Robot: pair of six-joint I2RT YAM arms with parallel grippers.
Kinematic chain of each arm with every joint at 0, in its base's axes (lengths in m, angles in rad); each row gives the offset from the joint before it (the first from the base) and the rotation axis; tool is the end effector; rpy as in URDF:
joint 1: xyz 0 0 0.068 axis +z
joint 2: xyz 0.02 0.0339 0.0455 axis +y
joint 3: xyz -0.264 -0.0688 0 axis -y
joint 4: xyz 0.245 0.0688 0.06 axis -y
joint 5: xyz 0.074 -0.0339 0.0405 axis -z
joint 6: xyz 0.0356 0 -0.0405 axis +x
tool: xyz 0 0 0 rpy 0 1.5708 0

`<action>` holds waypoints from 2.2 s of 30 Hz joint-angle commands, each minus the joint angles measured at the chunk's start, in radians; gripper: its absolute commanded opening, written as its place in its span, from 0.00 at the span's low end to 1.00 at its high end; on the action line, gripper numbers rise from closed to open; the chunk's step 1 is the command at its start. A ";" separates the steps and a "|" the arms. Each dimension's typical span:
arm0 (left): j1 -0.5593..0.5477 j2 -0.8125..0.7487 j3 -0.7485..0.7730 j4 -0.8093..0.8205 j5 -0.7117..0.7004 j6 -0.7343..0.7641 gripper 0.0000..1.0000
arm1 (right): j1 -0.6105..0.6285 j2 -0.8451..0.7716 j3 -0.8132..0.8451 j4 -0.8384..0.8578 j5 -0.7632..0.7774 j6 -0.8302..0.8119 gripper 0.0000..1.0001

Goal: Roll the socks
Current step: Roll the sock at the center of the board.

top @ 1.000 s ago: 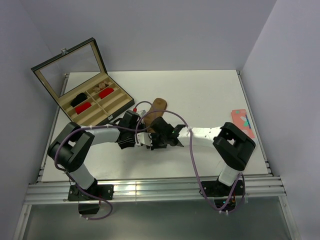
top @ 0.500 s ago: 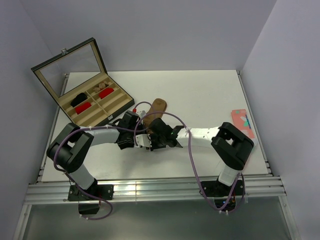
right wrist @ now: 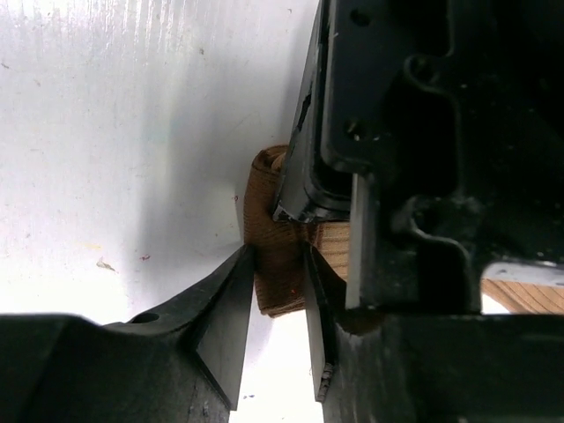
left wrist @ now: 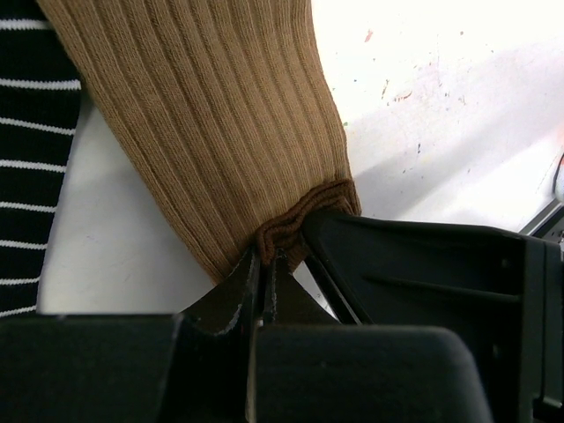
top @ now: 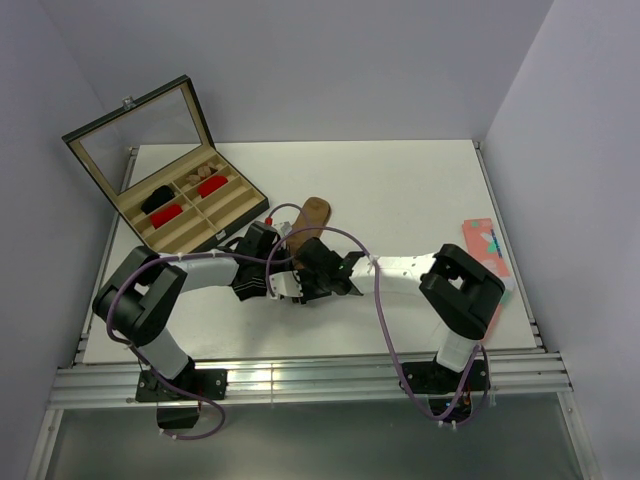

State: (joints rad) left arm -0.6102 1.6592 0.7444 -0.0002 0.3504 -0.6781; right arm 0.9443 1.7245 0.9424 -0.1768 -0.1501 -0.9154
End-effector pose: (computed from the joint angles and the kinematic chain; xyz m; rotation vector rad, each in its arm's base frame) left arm 0.2436 -0.1853 0.1338 0.0701 2.6755 -0.9239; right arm 0.1946 0.2779 0.1549 -2.0597 1.4618 0.2014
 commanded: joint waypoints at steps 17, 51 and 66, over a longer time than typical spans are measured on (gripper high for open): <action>-0.006 0.063 -0.076 -0.251 -0.077 0.046 0.00 | -0.025 -0.046 0.064 -0.153 -0.055 -0.060 0.46; -0.025 0.030 -0.112 -0.182 0.031 -0.013 0.00 | -0.050 -0.025 0.052 -0.139 -0.061 -0.014 0.25; -0.181 -0.139 -0.232 0.104 -0.111 -0.409 0.08 | -0.168 -0.120 0.044 -0.436 -0.272 0.041 0.20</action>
State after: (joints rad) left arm -0.7551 1.5204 0.5457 0.1104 0.3332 -0.9989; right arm 0.7998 1.6249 0.9676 -0.4995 -0.3546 -0.8799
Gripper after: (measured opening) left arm 0.084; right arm 0.207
